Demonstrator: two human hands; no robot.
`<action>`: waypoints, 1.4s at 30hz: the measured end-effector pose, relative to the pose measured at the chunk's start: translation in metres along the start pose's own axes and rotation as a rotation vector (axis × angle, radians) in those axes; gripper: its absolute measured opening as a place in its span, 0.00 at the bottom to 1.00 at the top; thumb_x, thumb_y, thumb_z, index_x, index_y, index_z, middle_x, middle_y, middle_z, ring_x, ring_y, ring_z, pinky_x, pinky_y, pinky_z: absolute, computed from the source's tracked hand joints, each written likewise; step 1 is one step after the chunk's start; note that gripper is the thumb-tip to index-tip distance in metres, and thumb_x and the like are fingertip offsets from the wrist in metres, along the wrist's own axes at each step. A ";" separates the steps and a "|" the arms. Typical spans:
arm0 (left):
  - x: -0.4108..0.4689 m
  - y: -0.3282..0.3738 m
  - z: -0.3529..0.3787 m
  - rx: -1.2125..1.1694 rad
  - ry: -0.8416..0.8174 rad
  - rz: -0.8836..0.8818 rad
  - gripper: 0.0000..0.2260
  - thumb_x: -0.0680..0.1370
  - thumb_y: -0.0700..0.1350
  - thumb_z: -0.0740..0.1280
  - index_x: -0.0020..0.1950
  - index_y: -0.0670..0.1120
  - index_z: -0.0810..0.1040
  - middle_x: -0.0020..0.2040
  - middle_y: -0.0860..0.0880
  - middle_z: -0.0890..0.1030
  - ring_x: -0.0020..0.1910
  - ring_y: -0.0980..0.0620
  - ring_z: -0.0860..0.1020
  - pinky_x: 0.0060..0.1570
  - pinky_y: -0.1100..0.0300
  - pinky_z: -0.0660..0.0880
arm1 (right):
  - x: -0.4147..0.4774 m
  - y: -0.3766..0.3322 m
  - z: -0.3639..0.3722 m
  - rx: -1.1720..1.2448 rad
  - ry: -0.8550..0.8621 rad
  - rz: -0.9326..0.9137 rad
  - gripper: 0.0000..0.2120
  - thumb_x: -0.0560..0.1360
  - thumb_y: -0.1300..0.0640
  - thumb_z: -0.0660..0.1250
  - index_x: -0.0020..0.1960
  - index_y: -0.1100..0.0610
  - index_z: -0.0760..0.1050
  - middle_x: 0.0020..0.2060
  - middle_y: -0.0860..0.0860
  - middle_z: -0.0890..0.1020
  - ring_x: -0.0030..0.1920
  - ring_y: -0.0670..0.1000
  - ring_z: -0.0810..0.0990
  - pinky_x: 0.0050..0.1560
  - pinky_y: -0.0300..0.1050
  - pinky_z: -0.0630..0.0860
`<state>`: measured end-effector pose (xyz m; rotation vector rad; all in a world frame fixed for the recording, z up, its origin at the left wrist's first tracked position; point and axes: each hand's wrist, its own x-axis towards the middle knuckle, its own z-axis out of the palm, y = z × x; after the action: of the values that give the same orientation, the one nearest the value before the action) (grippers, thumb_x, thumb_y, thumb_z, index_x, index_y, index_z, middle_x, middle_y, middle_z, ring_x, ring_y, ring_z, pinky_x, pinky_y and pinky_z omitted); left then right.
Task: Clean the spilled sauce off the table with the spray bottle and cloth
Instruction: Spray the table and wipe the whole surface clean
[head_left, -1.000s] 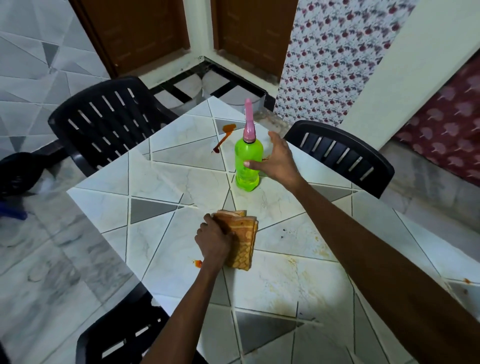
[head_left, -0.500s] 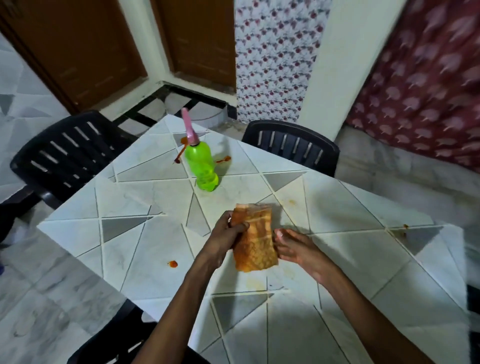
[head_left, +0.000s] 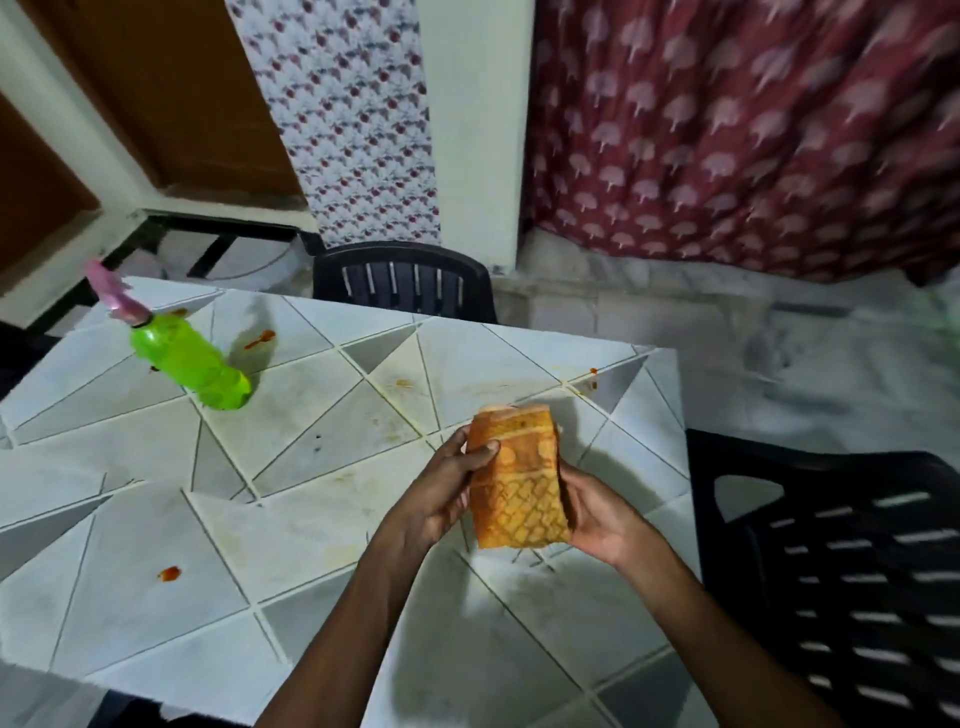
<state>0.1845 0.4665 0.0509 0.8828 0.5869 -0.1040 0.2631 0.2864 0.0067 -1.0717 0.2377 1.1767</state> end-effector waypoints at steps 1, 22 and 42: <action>0.005 -0.008 0.010 0.047 0.030 -0.008 0.14 0.78 0.35 0.67 0.63 0.43 0.74 0.54 0.43 0.84 0.50 0.47 0.83 0.50 0.54 0.81 | -0.008 -0.002 -0.010 -0.004 -0.001 -0.018 0.19 0.80 0.51 0.61 0.64 0.61 0.79 0.58 0.60 0.84 0.55 0.57 0.85 0.56 0.54 0.81; 0.027 -0.078 0.136 0.743 0.222 0.211 0.16 0.69 0.51 0.76 0.53 0.50 0.78 0.48 0.50 0.82 0.46 0.49 0.83 0.48 0.50 0.81 | -0.058 -0.055 -0.097 -0.156 0.193 -0.287 0.16 0.80 0.50 0.66 0.64 0.56 0.80 0.57 0.56 0.85 0.59 0.59 0.83 0.64 0.65 0.76; 0.074 0.006 0.121 0.427 0.040 0.038 0.08 0.79 0.38 0.65 0.57 0.45 0.80 0.51 0.42 0.85 0.47 0.45 0.84 0.45 0.54 0.81 | -0.029 -0.079 -0.151 -0.018 0.500 -0.258 0.18 0.72 0.70 0.72 0.62 0.66 0.79 0.57 0.64 0.83 0.54 0.64 0.84 0.57 0.63 0.80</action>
<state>0.3021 0.3902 0.0757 1.3123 0.5952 -0.1818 0.3709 0.1518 -0.0088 -1.3591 0.4619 0.6680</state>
